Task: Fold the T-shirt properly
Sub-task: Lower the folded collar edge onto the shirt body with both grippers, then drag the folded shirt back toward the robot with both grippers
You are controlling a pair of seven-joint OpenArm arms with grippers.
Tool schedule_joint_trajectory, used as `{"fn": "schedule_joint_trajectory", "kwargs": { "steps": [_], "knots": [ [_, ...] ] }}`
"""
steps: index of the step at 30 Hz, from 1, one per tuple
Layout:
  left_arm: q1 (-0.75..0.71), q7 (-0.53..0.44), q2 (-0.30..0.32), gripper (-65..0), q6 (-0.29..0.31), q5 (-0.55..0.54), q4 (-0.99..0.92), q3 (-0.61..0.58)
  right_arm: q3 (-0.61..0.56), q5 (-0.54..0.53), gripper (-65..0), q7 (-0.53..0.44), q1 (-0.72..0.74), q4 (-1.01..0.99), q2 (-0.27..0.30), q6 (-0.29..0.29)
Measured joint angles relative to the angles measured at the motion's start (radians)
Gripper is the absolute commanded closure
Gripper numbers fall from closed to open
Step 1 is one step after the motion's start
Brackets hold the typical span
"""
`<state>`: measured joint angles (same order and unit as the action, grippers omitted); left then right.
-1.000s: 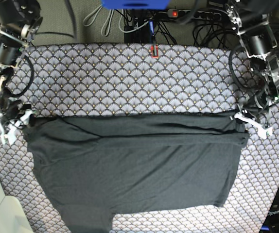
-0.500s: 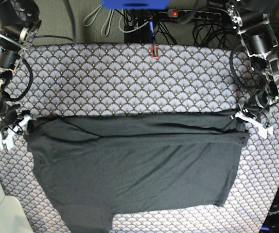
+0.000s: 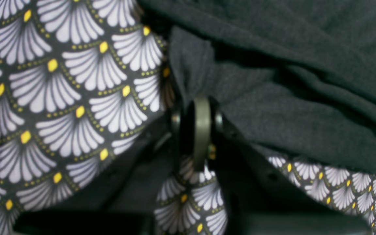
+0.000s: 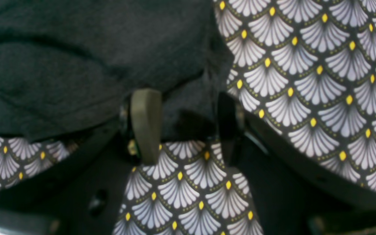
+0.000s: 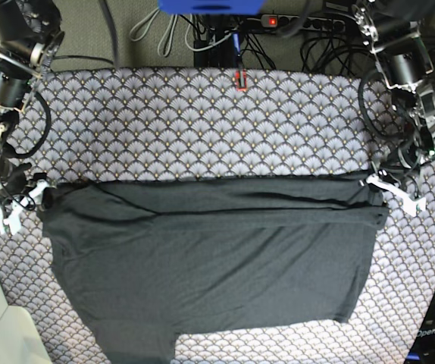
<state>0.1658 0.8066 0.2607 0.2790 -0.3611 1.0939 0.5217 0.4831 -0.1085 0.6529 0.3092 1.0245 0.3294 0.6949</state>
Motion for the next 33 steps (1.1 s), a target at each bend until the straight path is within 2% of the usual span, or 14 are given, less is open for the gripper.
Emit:
{"fn": "schedule_joint_trajectory", "kwargs": {
  "steps": [6, 11, 16, 19, 21, 25, 33],
  "knots": [
    [0.0, 0.0, 0.0, -2.2, 0.0, 0.0, 0.0, 0.0, 0.0, 0.0, -29.8, -0.026, -0.005, -0.006, 0.0, 0.0],
    [-0.001, 0.001, 0.002, -2.2, 0.002, 0.0, 0.0, -0.001, 0.0, -0.019, -29.8, -0.075, 0.015, -0.132, 0.005, 0.0],
    [-0.002, 0.003, 0.005, -2.2, 0.003, -0.003, 0.0, -0.001, 0.0, -0.008, -29.0, -0.082, 0.025, -0.145, 0.006, 0.0],
    [-0.002, 0.004, 0.005, -2.1, 0.003, -0.003, 0.0, -0.001, 0.0, -0.01, -22.3, -0.078, 0.026, -0.145, 0.006, 0.0],
    [-0.003, 0.005, 0.005, -0.2, 0.002, 0.0, 0.007, -0.001, 0.0, -0.011, -14.2, -0.078, 0.023, -0.145, 0.007, 0.0],
    [-0.042, 0.02, 0.015, -0.4, -0.002, 0.01, 0.06, -0.006, 0.0, -0.026, 0.0, -0.088, -0.003, -0.141, 0.021, 0.0],
    [-0.054, 0.185, 0.036, -0.4, -0.013, 0.037, 0.139, -0.004, 0.004, -0.042, 0.0, -0.1, -0.062, -0.103, 0.041, 0.009]
  ]
}}
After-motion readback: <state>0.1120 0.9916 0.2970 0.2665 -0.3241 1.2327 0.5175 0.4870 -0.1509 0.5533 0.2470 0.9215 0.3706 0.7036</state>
